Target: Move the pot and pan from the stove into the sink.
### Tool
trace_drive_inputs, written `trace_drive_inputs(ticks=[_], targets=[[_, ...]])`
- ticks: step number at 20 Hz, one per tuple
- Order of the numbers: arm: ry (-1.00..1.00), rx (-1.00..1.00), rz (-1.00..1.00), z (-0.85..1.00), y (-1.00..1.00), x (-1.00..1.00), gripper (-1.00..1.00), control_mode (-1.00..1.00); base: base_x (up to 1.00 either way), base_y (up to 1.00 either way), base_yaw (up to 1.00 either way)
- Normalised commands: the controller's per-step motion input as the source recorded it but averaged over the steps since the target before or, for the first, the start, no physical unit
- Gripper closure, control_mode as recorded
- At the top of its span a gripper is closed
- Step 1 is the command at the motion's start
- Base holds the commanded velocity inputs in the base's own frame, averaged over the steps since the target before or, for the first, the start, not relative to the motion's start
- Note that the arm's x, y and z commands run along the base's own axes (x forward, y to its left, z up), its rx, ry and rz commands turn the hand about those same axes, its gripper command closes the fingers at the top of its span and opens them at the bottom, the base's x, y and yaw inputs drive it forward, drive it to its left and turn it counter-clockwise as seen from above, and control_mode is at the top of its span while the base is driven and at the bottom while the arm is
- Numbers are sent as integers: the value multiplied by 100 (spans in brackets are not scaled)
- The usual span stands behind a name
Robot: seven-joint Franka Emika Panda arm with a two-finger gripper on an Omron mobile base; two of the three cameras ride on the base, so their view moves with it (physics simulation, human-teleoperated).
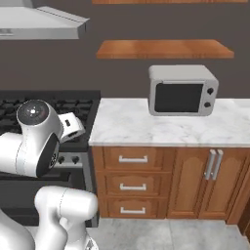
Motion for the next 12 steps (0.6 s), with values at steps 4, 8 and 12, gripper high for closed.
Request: trace_drive_inputs(ticks=[4,8,12], targets=[[0,0,0,0,0,0,-100,100,0,81,1],[0,0,0,0,0,0,-100,100,0,77,0],[0,0,0,0,0,0,-100,100,0,75,0]])
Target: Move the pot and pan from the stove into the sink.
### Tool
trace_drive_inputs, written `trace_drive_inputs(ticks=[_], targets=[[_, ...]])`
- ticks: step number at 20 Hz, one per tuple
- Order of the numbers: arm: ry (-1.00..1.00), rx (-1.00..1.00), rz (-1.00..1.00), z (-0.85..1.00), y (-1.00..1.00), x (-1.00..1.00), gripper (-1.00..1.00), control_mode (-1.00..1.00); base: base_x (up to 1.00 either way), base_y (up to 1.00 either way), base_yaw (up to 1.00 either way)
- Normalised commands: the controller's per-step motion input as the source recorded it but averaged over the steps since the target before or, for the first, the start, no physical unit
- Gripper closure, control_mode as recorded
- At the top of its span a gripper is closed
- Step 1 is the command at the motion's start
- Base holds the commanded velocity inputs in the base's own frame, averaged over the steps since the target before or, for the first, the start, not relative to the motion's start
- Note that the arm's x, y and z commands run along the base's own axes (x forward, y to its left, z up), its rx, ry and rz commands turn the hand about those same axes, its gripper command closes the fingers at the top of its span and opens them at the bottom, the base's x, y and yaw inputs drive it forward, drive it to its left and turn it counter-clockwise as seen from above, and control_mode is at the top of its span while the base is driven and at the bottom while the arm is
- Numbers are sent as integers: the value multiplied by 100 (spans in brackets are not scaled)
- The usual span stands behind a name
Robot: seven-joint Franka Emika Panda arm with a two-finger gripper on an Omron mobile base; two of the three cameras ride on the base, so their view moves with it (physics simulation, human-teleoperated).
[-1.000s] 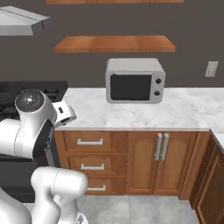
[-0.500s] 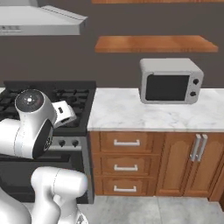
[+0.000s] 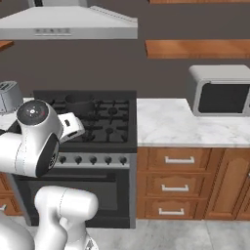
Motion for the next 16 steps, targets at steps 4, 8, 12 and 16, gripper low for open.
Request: trace_drive_inputs(ticks=[4,8,12,16], targets=[[0,0,0,0,0,0,-100,100,0,68,0],[0,0,0,0,0,0,-100,100,0,58,0],[0,0,0,0,0,0,-100,100,0,46,0],[0,0,0,0,0,0,-100,100,0,0,0]])
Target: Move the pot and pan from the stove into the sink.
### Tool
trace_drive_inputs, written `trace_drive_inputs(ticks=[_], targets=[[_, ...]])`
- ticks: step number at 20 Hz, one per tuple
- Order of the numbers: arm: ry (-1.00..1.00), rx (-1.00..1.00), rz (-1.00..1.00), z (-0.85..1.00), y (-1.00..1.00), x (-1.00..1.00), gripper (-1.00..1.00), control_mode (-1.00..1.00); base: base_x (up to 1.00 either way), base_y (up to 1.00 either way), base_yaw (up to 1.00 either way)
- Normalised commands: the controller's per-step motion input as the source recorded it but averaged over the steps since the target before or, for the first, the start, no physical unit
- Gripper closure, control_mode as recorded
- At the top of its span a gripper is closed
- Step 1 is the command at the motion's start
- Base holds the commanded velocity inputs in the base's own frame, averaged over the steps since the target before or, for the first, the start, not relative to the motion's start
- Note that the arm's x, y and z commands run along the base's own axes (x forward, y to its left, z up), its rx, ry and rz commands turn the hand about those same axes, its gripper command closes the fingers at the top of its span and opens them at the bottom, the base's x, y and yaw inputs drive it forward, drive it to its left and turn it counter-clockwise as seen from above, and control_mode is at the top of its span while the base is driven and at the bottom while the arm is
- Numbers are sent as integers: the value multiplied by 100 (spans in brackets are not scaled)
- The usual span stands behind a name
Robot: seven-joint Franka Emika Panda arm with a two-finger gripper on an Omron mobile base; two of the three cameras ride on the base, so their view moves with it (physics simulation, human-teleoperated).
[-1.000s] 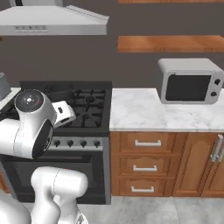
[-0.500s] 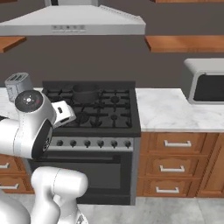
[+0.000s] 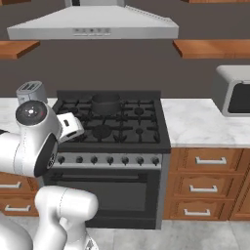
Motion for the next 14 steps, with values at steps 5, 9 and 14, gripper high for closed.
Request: trace_drive_inputs(ticks=[5,9,14], targets=[[0,0,0,0,0,0,-100,100,39,4,0],[0,0,0,0,0,0,-100,100,69,14,0],[0,0,0,0,0,0,-100,100,70,16,0]])
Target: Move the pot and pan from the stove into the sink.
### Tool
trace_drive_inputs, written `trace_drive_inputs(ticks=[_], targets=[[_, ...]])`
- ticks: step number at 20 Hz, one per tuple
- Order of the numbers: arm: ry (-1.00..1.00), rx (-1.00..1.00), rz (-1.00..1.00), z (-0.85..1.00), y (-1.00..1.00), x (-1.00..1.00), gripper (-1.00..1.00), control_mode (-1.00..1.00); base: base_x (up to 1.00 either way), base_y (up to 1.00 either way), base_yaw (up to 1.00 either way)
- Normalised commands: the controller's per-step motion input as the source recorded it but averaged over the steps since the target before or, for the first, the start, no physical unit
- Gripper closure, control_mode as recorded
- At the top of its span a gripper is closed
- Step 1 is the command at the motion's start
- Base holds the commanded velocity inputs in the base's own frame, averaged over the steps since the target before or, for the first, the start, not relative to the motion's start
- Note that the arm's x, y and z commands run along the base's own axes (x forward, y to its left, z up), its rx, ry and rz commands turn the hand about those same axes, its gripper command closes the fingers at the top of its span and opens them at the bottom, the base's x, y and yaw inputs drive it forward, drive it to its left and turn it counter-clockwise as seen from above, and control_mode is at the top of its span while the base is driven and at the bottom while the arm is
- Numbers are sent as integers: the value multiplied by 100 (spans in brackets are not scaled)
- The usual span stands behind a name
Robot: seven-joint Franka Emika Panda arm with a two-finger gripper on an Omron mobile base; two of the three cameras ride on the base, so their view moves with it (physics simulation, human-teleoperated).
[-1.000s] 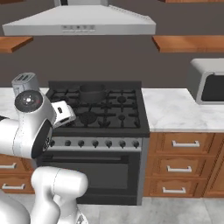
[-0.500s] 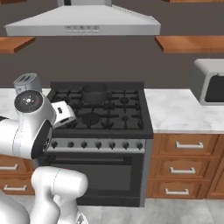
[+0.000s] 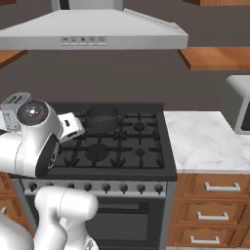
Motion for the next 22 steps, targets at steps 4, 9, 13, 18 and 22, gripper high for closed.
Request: trace_drive_inputs(ticks=[4,9,13,18,22], targets=[[0,0,0,0,0,0,-100,100,55,11,0],[0,0,0,0,0,0,-100,-100,5,1,0],[0,0,-1,-4,7,43,-100,-100,0,0,0],[0,0,-2,-2,10,55,-100,-100,0,0,0],[-2,0,0,-3,8,34,-100,-100,0,0,0]])
